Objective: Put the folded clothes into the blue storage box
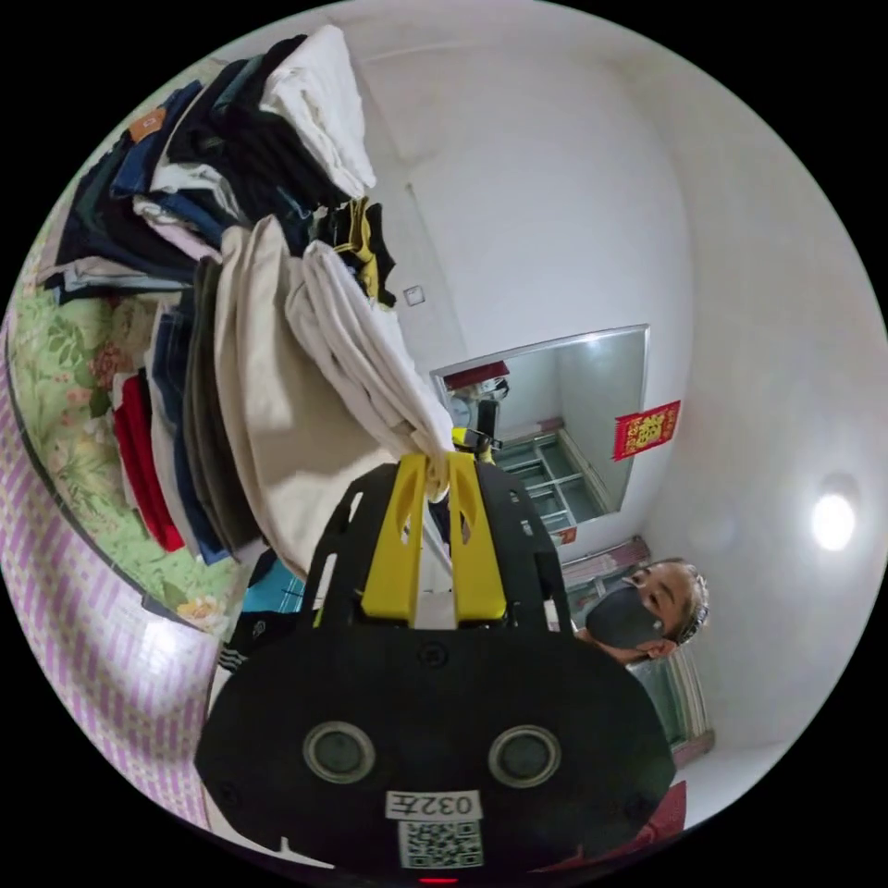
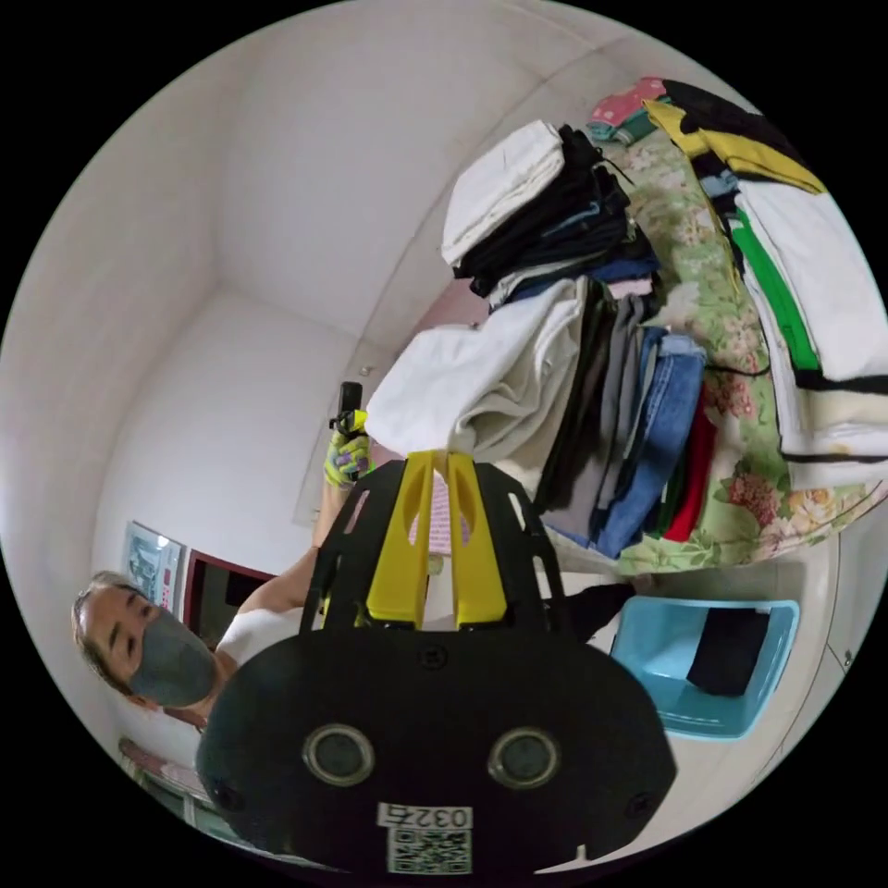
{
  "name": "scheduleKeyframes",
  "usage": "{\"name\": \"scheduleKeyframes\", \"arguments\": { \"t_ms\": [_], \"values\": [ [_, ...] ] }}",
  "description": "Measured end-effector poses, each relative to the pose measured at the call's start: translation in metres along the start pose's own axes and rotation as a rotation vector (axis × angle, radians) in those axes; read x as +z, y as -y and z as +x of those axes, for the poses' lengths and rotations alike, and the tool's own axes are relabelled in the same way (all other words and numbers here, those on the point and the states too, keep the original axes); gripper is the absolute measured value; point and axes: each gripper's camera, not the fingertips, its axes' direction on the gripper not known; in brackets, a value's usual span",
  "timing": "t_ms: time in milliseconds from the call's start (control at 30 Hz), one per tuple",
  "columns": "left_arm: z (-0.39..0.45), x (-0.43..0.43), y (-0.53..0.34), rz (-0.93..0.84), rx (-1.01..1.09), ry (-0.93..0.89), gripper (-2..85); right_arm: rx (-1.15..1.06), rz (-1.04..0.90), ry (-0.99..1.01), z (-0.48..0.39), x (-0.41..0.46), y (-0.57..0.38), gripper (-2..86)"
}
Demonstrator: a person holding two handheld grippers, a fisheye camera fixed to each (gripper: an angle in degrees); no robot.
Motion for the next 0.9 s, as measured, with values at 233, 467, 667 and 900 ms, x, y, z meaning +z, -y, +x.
{"name": "scheduleKeyframes", "arguments": {
  "t_ms": [233, 467, 667, 900],
  "values": [
    [-0.034, 0.016, -0.037, -0.024, -0.070, -0.123, -0.4, 0.027, 0.021, 0.207, 0.035, -0.002, -0.024, 1.3],
    [-0.042, 0.014, -0.033, -0.114, -0.093, 0.032, 1.9, 0.086, -0.001, 0.173, 0.067, -0.004, -0.025, 8.3],
    [-0.029, -0.007, -0.044, -0.149, 0.011, 0.086, 6.5, 0.098, 0.038, 0.196, 0.080, -0.020, -0.040, 11.7],
    [-0.065, -0.001, -0.047, -0.171, -0.016, -0.076, 10.4, 0.129, -0.013, 0.362, 0.093, -0.006, -0.030, 12.2]
  ]
}}
